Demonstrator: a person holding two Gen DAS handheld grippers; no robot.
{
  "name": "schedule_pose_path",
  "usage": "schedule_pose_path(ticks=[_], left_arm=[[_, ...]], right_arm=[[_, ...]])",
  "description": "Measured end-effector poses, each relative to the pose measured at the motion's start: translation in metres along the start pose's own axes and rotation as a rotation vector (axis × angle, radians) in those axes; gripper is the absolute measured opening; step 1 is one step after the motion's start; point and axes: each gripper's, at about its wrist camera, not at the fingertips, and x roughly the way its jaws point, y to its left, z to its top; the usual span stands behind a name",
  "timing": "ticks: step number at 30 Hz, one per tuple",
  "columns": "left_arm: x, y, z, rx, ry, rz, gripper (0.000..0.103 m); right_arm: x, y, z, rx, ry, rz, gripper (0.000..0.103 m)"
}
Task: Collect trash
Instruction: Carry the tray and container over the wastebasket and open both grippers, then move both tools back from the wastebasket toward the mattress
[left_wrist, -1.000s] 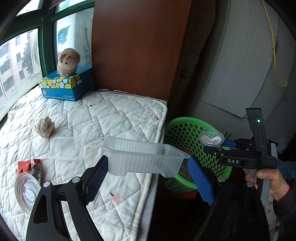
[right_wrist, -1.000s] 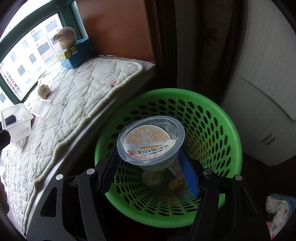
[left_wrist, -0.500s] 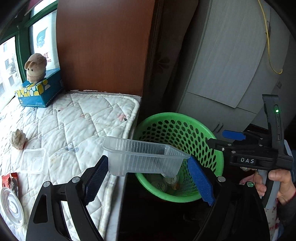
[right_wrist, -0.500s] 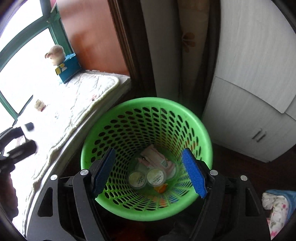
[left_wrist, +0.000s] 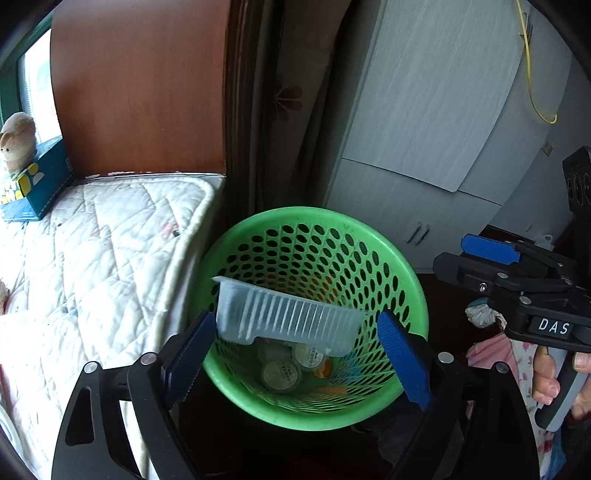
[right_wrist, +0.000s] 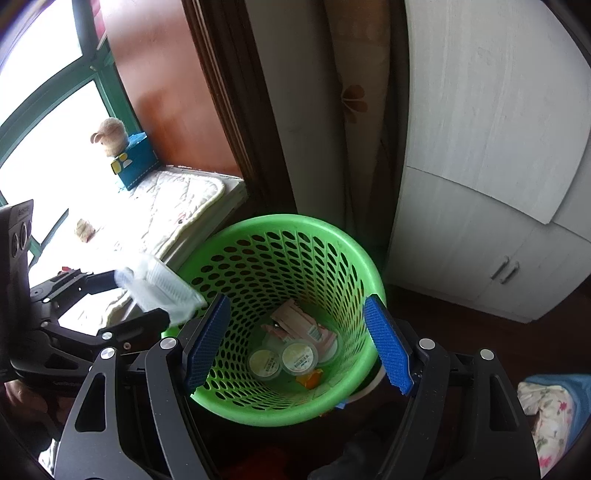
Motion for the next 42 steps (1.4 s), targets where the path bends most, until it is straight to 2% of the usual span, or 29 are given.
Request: schedule_pose_path(ticks=[8,14,23,28,38,42], left_arm=[[-0.006,-0.001,-0.006,0.004,-0.012,0.008,0.090],[-0.033,0.018,-0.022,-0.024,-0.047,0.077,0.090],[-0.080,0.082,-0.052,-0.154,-0.092,0.220,0.090],[-0.104,0.117,-0.070,-0.187,-0.108,0.335,0.091],[-0.146,0.204,-0.109,-0.304,-0.112,0.483,0.094],[-0.154,0.237,-0.124,-0.340,-0.098,0.514,0.095]], right_arm=[[-0.002,0.003,-0.004,0.002,0.001,0.020,0.075],[-0.003,0.019,-0.004,-0.025,-0.001,0.048,0.075],[0.005,0.058,-0.001,-0.084,0.014,0.093,0.075],[0.010,0.082,0.001,-0.124,0.021,0.120,0.075],[0.024,0.138,0.005,-0.182,0.047,0.182,0.075],[0.031,0.164,0.007,-0.211,0.061,0.207,0.075]])
